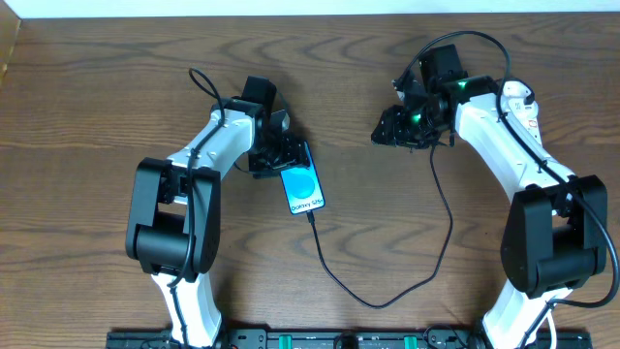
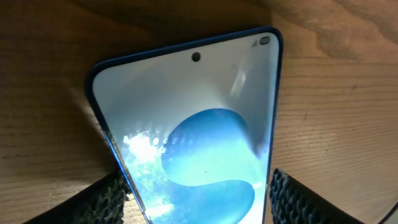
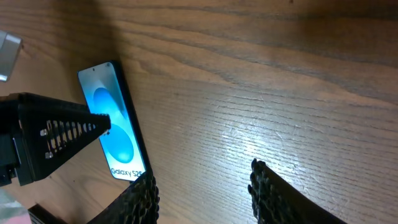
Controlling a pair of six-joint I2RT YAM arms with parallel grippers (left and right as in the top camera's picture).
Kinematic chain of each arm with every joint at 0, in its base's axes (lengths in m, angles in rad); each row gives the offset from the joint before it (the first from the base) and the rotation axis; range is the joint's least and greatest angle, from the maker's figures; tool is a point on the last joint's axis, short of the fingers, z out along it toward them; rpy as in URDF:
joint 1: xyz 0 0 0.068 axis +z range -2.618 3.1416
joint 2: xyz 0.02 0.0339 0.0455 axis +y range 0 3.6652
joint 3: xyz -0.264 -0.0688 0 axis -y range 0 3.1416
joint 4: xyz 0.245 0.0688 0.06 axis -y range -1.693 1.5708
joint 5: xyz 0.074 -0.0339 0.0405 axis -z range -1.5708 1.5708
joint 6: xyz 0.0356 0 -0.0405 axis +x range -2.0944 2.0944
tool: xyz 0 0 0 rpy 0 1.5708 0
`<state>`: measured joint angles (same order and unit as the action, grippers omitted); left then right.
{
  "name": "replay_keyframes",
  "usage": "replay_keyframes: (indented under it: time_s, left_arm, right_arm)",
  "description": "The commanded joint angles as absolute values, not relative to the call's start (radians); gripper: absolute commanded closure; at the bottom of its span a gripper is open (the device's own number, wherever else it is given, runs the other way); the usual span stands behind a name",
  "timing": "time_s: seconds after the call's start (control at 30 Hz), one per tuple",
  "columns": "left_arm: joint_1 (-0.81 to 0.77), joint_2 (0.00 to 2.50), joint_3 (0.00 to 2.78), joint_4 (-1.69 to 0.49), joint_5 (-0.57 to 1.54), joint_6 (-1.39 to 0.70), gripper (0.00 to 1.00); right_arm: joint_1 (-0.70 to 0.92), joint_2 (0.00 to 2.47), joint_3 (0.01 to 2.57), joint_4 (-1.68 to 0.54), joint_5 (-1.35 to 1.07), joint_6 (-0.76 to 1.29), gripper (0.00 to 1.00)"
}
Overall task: Plug charger to phone and switch on socket
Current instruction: 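Set the phone flat on the table and open the left gripper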
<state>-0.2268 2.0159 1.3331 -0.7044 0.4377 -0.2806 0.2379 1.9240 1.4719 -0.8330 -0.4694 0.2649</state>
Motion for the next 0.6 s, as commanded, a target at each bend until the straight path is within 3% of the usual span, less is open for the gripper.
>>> replay_keyframes:
  time_s: [0.0,0.57]
  left_arm:
    - [-0.226,2.027,1.328,-0.716,0.370,-0.262,0.21]
    - [-0.226,2.025,1.364,-0.767,0.215,-0.262,0.16]
  right_arm:
    - [0.243,1.926,1.491,-0.834,-0.461,0.245,0.53]
    - [0.243,1.926,1.490,-0.835,-0.461,0.245,0.53]
